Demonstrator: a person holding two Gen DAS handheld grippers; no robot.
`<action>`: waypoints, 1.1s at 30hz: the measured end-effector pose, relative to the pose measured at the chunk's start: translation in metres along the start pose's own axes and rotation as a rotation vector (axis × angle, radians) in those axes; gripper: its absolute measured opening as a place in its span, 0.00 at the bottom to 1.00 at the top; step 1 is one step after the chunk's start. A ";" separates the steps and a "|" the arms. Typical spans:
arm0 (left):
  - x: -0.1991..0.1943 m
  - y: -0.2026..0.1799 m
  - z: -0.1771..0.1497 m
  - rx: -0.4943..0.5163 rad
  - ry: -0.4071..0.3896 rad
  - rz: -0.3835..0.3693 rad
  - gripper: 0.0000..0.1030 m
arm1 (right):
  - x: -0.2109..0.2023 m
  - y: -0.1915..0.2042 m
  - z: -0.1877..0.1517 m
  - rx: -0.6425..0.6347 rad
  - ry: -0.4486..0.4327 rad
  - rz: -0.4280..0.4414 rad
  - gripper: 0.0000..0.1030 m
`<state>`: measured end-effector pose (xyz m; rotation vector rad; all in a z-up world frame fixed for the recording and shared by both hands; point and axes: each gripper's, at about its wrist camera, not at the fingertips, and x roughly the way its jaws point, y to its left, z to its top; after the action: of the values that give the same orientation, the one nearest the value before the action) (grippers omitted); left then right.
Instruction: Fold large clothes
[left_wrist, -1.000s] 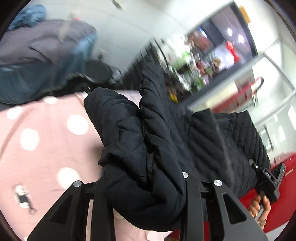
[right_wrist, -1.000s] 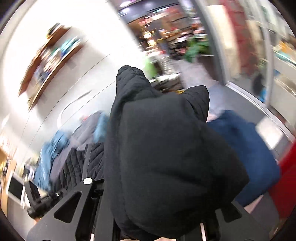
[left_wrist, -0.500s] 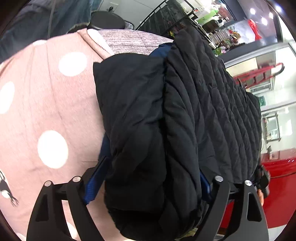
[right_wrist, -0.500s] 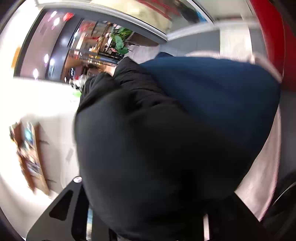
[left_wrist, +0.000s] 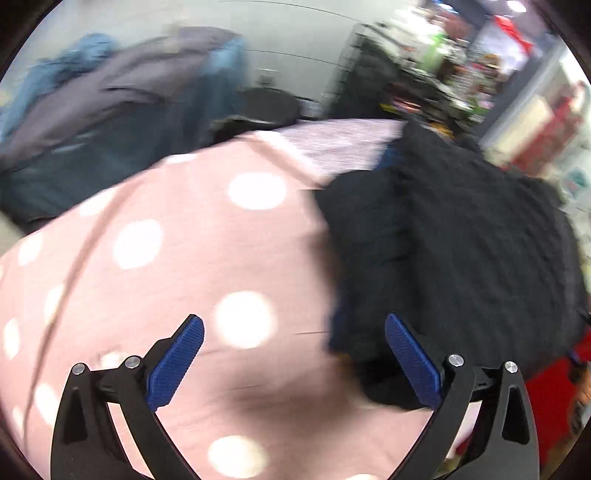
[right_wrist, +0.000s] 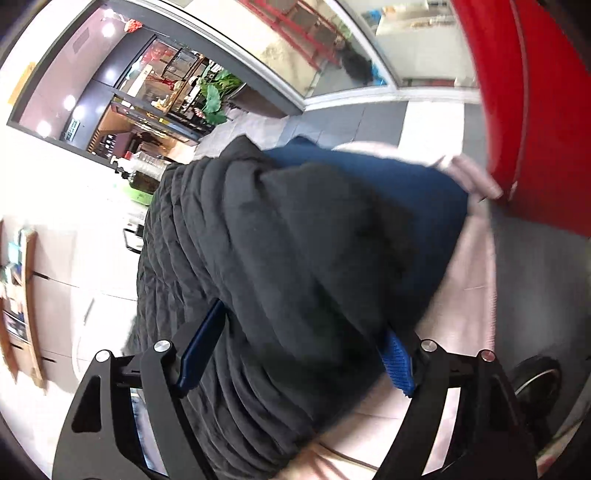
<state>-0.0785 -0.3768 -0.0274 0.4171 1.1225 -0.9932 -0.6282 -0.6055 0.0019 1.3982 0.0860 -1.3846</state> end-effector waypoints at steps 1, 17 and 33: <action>-0.004 0.010 -0.005 -0.027 0.000 0.023 0.94 | -0.006 -0.002 -0.003 -0.016 -0.008 -0.024 0.76; -0.048 -0.042 -0.079 0.144 0.097 0.012 0.94 | -0.045 0.044 -0.125 -0.486 0.166 -0.213 0.76; -0.090 -0.161 -0.078 0.490 0.042 0.037 0.94 | -0.073 0.127 -0.195 -0.917 0.200 -0.256 0.85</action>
<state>-0.2625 -0.3651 0.0499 0.8513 0.8970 -1.2306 -0.4360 -0.4743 0.0750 0.7451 0.9364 -1.1539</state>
